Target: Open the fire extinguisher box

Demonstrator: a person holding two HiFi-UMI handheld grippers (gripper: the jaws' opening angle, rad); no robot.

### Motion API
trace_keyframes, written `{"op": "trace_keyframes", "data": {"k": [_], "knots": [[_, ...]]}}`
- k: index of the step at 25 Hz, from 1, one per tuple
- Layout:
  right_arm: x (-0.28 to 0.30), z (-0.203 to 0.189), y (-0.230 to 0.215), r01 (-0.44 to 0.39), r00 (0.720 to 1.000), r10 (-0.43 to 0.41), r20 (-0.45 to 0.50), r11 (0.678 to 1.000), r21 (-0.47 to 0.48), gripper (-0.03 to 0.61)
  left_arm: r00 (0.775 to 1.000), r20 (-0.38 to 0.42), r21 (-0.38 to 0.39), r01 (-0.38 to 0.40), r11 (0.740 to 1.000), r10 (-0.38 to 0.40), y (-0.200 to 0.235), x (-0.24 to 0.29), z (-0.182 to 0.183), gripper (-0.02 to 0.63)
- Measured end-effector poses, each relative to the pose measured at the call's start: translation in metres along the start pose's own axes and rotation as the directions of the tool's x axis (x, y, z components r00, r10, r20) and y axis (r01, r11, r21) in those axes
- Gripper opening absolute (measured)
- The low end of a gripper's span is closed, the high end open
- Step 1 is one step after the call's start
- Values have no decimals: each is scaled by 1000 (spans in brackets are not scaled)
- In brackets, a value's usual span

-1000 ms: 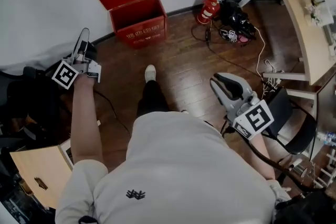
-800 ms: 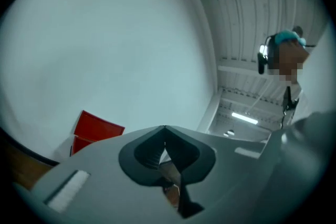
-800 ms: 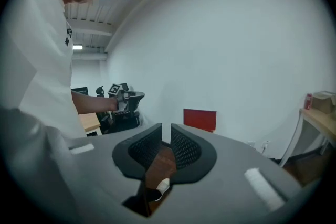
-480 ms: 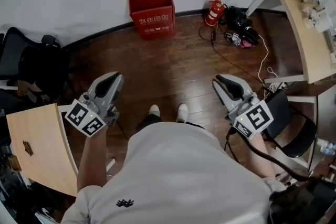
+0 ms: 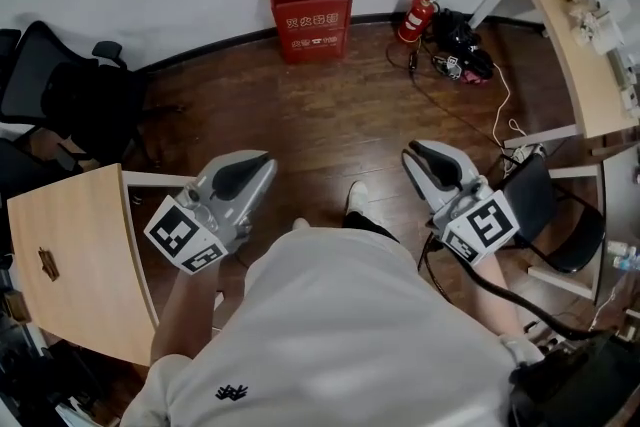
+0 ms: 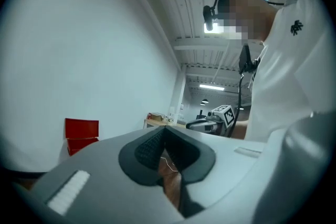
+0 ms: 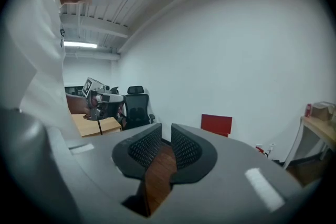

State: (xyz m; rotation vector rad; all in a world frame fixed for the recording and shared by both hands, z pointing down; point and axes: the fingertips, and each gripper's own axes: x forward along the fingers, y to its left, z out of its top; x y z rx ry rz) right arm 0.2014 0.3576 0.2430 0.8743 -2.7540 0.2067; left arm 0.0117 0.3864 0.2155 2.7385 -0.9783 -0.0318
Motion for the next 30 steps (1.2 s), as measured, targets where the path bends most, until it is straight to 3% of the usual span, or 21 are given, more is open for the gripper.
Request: {"op": "trace_keyframes", "data": {"k": [10,16,30], "knots": [[8,0,88,17,1000,-17,-5,1000,-16,52,1000,16,22,19,1000,-19,-11,-77,-15,0],[31,16,107,16,1000,-16,11,999,-34,48,999,14,41,46,998,-47,-3,-90,-11,0],[-11,-4,122,102,994,-102,-28,995,5,46,987,-18,11,159,987,-159,-35,-78,-34,0]]}}
